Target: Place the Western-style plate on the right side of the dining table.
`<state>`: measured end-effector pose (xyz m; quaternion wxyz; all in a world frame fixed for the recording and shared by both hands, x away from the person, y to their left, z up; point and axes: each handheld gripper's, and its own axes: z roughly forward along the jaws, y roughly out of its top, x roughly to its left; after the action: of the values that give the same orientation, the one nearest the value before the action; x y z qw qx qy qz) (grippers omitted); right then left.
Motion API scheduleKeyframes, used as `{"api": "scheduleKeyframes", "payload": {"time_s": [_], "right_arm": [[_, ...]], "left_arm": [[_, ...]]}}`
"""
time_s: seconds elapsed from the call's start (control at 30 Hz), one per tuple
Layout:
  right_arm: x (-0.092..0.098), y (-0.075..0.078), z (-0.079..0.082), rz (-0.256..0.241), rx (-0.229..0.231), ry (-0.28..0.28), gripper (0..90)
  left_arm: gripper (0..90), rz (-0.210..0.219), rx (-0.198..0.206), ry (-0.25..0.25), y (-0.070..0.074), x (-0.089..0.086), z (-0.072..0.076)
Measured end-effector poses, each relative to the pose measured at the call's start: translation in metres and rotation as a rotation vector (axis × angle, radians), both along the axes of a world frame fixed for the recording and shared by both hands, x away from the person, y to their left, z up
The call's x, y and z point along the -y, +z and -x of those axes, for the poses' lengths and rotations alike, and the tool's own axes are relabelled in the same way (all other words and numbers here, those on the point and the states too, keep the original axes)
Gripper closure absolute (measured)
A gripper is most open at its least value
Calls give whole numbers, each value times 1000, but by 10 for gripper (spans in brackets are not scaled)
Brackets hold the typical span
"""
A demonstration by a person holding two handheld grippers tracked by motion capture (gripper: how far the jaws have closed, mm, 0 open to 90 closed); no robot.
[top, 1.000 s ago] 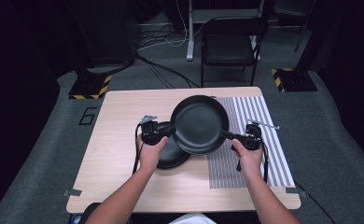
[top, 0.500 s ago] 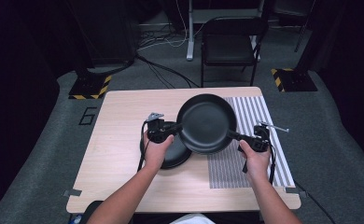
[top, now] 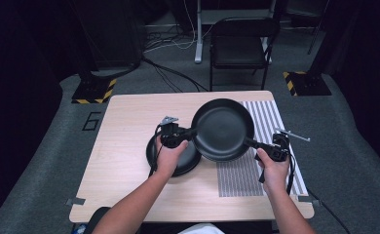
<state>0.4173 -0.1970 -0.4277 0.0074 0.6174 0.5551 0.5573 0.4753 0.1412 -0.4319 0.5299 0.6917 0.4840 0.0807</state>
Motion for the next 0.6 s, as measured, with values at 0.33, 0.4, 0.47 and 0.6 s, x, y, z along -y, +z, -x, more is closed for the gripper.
{"api": "scheduleKeyframes", "payload": {"time_s": [0.33, 0.4, 0.47, 0.6], "right_arm": [[13, 2, 9, 0, 0, -32, 824], [14, 2, 9, 2, 0, -33, 824], [18, 2, 11, 1, -2, -42, 824], [23, 1, 14, 1, -5, -50, 824]], "left_arm": [[748, 3, -2, -27, 0, 16, -3], [747, 0, -1, -30, 0, 18, -3], [748, 1, -1, -38, 1, 21, -4], [748, 0, -4, -51, 0, 27, -5]]}}
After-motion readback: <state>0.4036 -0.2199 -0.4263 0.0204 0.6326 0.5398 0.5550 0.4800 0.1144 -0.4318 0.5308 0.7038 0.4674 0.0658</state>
